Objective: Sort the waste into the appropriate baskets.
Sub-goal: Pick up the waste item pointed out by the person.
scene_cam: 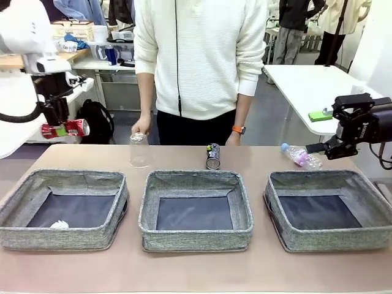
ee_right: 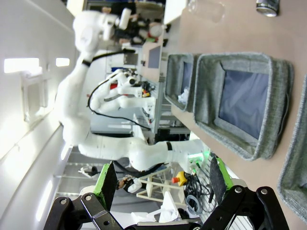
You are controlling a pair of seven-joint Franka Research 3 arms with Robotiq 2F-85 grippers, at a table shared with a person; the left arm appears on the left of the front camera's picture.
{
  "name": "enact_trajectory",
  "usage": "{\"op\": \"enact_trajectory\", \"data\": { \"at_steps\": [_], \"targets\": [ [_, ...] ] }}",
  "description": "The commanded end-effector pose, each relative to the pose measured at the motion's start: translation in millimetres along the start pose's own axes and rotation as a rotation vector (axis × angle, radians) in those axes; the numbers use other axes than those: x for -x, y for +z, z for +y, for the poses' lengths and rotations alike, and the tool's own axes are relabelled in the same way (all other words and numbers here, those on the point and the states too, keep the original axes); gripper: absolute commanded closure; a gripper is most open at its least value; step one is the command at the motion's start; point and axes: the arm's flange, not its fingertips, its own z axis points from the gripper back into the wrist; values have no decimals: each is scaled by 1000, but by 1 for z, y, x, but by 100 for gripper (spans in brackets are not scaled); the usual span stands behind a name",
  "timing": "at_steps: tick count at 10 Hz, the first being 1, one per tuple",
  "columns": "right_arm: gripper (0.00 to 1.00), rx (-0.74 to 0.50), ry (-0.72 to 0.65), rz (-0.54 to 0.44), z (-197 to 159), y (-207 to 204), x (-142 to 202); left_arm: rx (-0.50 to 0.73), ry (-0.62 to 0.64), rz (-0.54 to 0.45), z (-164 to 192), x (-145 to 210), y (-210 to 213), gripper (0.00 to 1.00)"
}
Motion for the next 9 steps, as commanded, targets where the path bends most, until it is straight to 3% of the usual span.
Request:
{"op": "enact_trajectory", "data": {
  "at_steps": [1,3,4,5,6,9],
  "targets": [
    [0,-2,-21,4,4,1,1,-70,130,-136,-99,-5,-4,100],
    [0,-2,-21,4,4,1,1,-165,148,-192,-146,-20,7,100],
    [0,-2,-21,4,4,1,1,-152,168,-201,-144,-28,14,100],
    [0,-2,-21,4,4,1,1,-110,184,-181,-110,-31,21,100],
    [0,-2,-21,4,4,1,1,-119,152,-196,-151,-25,20,100],
    [0,-2,-21,4,4,1,1,-119,152,-196,-151,-25,20,100]
  ]
}}
